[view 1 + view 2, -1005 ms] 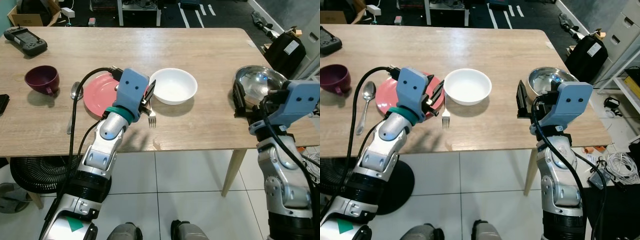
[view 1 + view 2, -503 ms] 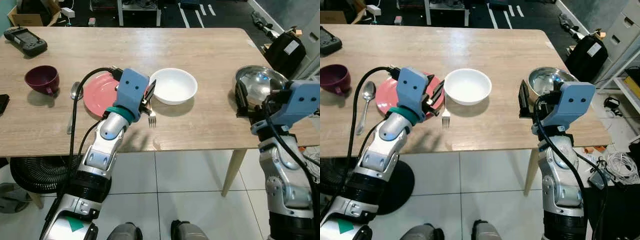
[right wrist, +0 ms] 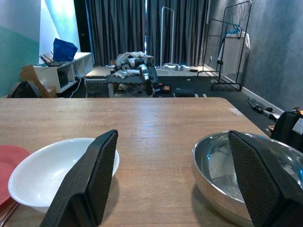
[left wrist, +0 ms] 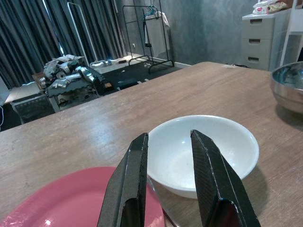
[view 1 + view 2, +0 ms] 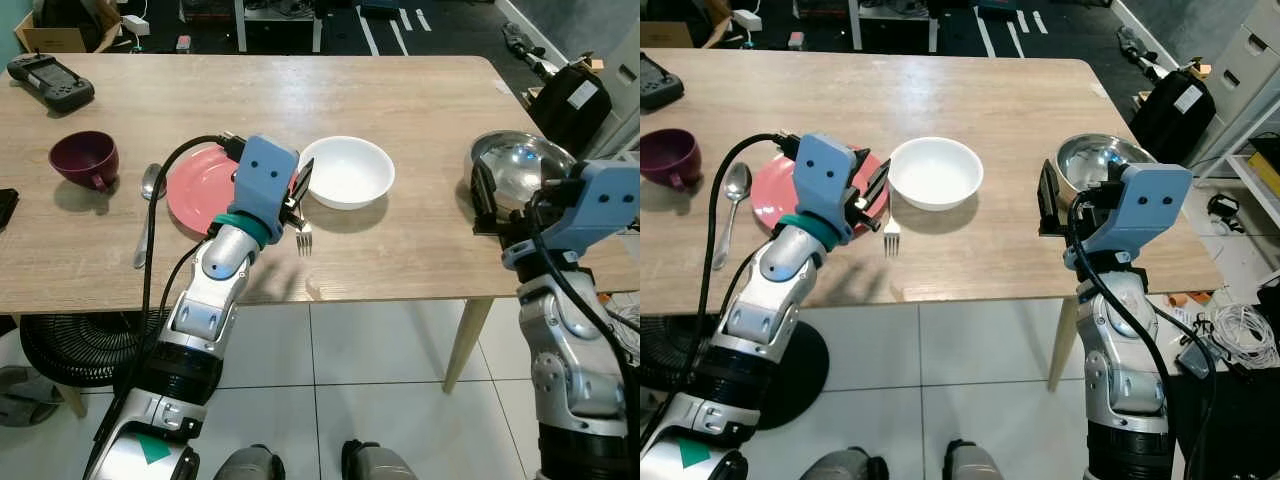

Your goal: Setting the table

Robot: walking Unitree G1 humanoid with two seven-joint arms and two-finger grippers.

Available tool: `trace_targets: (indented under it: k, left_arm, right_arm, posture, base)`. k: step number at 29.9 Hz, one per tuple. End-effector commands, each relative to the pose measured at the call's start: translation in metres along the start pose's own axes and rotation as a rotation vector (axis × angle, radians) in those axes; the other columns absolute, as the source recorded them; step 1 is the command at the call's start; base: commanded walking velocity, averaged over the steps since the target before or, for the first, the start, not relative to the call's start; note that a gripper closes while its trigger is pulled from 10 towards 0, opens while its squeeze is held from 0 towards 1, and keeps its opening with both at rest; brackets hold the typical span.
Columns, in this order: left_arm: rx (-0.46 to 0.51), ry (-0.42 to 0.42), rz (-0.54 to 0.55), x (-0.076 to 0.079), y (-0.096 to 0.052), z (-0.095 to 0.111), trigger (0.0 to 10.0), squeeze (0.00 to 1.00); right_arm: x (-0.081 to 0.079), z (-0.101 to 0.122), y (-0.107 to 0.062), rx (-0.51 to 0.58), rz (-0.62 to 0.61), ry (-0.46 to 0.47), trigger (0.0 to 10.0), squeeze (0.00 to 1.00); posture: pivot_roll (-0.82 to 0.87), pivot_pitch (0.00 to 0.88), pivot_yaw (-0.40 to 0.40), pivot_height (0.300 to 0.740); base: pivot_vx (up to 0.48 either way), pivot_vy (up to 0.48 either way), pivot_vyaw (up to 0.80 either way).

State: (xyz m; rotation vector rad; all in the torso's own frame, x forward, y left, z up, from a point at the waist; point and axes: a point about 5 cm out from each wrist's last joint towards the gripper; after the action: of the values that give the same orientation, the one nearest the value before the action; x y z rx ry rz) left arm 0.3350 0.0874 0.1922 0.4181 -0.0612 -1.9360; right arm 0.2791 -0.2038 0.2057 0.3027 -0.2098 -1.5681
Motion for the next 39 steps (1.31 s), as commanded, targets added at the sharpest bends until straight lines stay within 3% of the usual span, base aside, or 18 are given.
trace_targets:
  k: [1, 18, 32, 39]
  left_arm:
    - [0.003, 0.009, -0.01, 0.001, 0.002, 0.002, 10.0, 0.0]
    - [0.004, 0.003, -0.013, 0.002, 0.001, 0.001, 10.0, 0.0]
    - [-0.042, 0.022, 0.038, -0.004, -0.014, -0.012, 10.0, 0.0]
    - [-0.034, 0.016, 0.043, -0.003, -0.011, -0.011, 10.0, 0.0]
  right_arm:
    - [0.003, 0.001, -0.003, 0.007, -0.021, -0.004, 10.0, 0.0]
    - [0.003, 0.0, -0.003, 0.001, -0.018, -0.006, 10.0, 0.0]
    - [0.011, -0.021, -0.013, -0.091, -0.091, -0.089, 10.0, 0.0]
    - [0.012, -0.016, -0.009, -0.072, -0.086, -0.084, 10.0, 0.0]
  posture:
    - [0.0, 0.0, 0.044, 0.74]
    - [0.0, 0.0, 0.044, 0.74]
    - [0.01, 0.0, 0.033, 0.74]
    - [0.0, 0.0, 0.031, 0.74]
  base:
    - [0.0, 0.0, 0.0]
    - [0.0, 0.0, 0.0]
    - [0.0, 0.0, 0.0]
    - [0.0, 0.0, 0.0]
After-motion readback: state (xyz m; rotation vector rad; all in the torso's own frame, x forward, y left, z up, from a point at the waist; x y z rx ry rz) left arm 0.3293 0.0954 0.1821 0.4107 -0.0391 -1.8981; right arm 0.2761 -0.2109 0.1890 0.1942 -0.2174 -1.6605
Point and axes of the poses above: a point about 5 cm out from each wrist's last joint towards the gripper, its own y axis pointing out of the wrist towards the gripper, its own z axis along the axis of the wrist's last joint, x = y × z, and after that the axes turned 2 degrees about y, right-handed
